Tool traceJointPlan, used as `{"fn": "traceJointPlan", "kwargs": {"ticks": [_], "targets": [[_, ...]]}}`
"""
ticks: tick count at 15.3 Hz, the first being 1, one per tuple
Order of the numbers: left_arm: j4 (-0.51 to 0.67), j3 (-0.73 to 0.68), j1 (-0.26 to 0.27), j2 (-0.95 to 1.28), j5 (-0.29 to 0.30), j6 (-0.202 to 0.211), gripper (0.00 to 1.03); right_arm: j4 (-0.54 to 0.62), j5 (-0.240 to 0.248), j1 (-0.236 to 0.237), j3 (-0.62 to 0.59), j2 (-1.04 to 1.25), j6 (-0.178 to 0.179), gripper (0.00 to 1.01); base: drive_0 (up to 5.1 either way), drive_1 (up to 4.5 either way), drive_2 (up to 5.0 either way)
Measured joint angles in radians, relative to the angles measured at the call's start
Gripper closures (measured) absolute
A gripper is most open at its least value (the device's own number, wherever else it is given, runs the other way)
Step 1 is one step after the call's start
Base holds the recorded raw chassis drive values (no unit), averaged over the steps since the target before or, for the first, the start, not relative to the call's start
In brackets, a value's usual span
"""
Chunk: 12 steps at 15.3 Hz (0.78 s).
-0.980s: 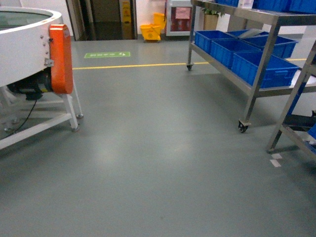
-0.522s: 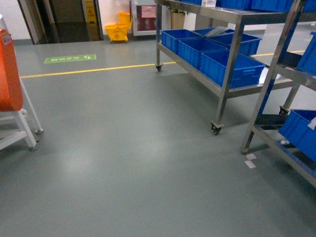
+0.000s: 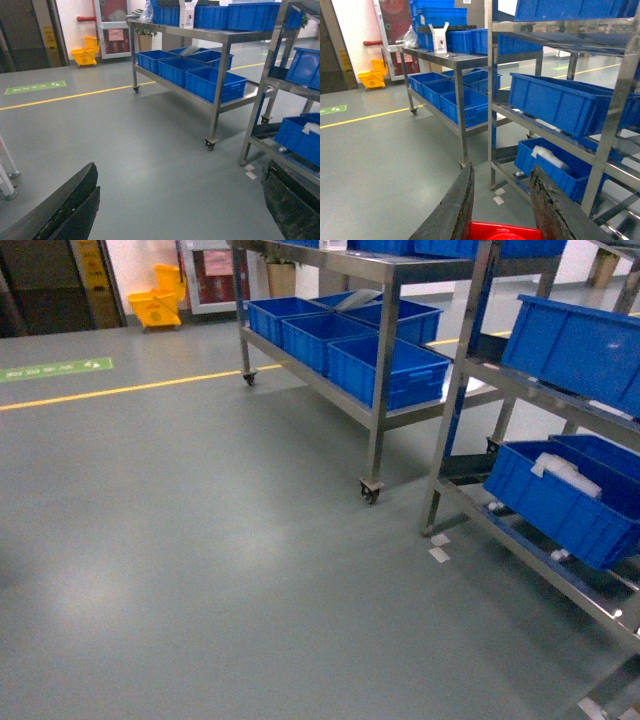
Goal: Pick red block from blue box to shelf
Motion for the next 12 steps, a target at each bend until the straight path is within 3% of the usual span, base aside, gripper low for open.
{"fn": "traceJointPlan", "kwargs": {"ticks": [12], "targets": [[0.000,0.000,0.000,0.000,0.000,0.000,0.05,0.000,0.000,0.000,0.000,0.000,0.000,0.73,-1.6,-1.60,-1.6]]}}
